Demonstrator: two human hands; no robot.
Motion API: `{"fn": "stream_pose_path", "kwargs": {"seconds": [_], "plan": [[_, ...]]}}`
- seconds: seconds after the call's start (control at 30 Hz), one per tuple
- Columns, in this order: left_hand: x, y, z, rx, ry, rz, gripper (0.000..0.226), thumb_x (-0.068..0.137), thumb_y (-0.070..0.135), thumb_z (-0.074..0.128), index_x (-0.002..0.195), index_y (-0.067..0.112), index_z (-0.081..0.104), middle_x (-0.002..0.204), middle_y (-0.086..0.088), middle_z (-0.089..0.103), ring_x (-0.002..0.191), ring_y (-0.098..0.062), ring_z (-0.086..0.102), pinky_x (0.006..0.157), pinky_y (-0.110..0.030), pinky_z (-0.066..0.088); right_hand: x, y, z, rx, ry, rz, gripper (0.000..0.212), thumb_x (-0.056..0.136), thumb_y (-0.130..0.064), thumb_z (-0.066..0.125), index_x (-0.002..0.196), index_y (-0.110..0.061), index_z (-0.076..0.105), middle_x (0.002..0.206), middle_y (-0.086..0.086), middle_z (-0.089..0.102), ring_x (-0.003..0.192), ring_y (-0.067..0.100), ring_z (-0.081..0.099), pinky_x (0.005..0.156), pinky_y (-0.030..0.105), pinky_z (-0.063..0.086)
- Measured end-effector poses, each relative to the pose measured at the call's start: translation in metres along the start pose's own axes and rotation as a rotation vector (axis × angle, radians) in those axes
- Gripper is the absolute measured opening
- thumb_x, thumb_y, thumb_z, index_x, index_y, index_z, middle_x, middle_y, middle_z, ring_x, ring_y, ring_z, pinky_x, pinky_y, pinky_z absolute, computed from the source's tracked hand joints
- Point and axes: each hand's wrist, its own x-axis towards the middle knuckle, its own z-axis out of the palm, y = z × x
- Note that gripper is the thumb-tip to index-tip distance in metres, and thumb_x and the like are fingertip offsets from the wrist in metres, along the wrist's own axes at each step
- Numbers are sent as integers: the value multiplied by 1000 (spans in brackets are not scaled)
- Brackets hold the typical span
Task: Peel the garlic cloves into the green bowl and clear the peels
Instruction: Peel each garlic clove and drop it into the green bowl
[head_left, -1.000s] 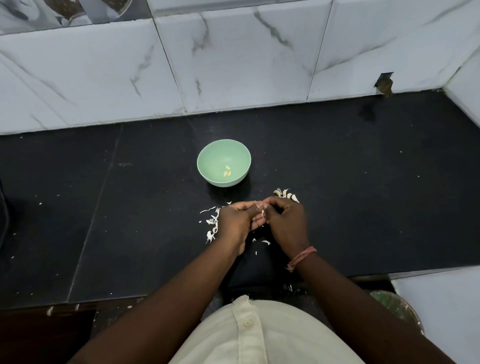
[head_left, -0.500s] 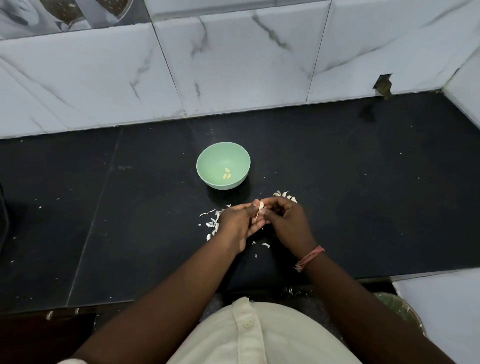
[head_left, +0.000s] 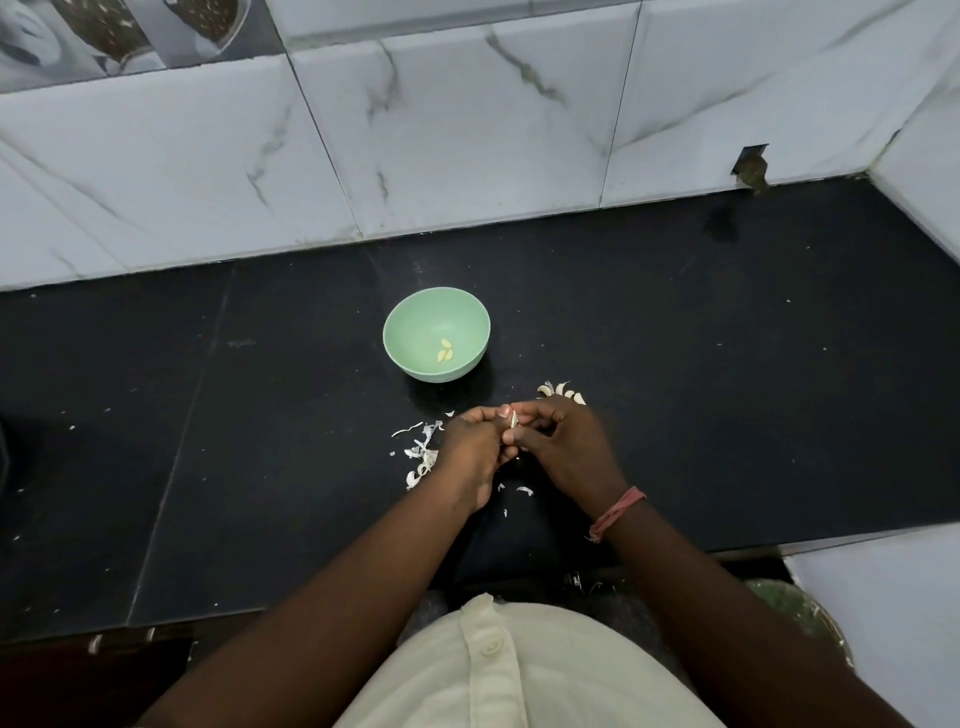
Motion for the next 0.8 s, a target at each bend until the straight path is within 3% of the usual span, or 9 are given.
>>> {"fn": "stream_pose_path", "kwargs": {"seconds": [0.1,0.17,0.27,0.37,0.6,0.73,0.8], "plan": [[-1,-2,0,14,3,18,19,101,14,57,84,6,62,63,-4,62,46,-6,54,47,-16,44,-3,1,2,-128,13,-66,23,87,-1,70,95,-21,78,81,-8,68,74,-4,64,72,8,47],[-2,-4,0,36,16,46,21,103,13,54,85,6,62,61,-3,61,46,-5,54,48,-16,44,-5,4,8,-261,22,-120,23,92,-7,63,100,-22,78,84,-2,68,78,3,64,73,13,46],[-4,-7,3,86,64,110,24,104,12,52,84,5,63,61,-3,61,46,-4,55,49,-16,45,-6,3,14,-249,98,-85,24,95,-6,59,103,-17,79,88,1,71,79,8,66,73,14,47],[-7,-8,7,99,101,152,23,104,12,49,88,4,64,64,-6,62,50,-7,56,54,-21,47,-6,-4,17,-128,136,-4,23,93,-2,60,97,-13,80,87,-1,74,73,5,68,73,20,55],[-6,-18,6,325,187,275,21,88,27,51,71,22,62,65,-2,66,62,-19,57,61,-36,47,-6,-10,23,72,184,156,20,88,4,61,87,-7,78,79,4,76,75,14,71,72,27,58],[-8,-13,6,182,136,239,24,102,18,50,82,12,62,66,-3,65,55,-10,59,57,-25,49,-1,-9,18,250,142,253,17,92,6,59,90,1,75,79,17,74,64,13,66,65,24,58],[-4,-11,6,139,90,205,21,104,16,50,88,8,62,70,-5,65,58,-11,59,59,-23,49,2,-7,14,316,118,276,18,95,7,56,91,2,73,78,16,73,66,15,66,65,24,60]]}}
